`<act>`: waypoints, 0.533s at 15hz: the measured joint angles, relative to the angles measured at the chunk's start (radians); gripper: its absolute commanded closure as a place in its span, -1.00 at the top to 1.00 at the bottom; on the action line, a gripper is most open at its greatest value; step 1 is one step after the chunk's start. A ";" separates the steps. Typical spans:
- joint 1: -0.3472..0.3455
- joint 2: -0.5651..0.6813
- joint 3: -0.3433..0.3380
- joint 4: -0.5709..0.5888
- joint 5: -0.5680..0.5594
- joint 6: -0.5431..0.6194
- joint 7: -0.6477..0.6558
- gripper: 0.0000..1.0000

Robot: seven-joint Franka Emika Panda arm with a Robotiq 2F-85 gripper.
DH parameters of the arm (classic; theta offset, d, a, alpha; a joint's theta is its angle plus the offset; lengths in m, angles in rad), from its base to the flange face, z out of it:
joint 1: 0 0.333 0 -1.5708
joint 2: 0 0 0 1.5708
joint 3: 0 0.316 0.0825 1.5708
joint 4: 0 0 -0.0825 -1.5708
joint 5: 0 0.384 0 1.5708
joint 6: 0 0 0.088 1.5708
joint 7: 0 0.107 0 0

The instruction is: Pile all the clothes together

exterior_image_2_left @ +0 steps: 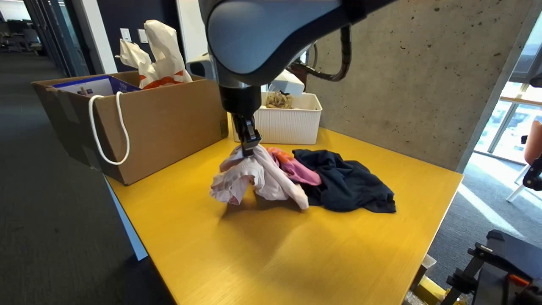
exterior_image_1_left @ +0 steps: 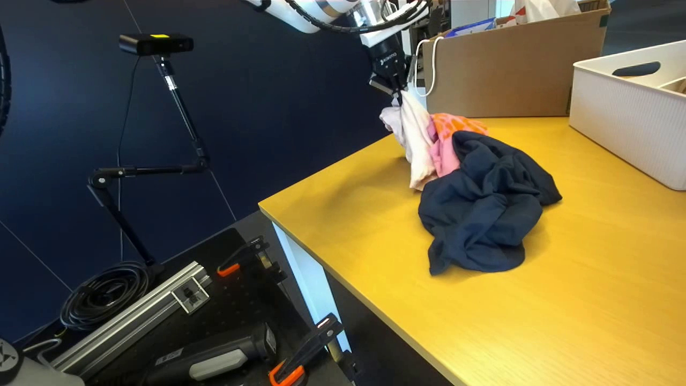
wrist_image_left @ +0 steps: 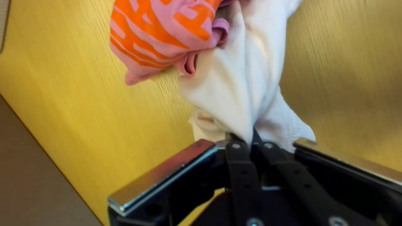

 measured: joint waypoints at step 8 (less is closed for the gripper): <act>0.026 -0.272 -0.069 -0.373 -0.182 0.044 0.531 -0.97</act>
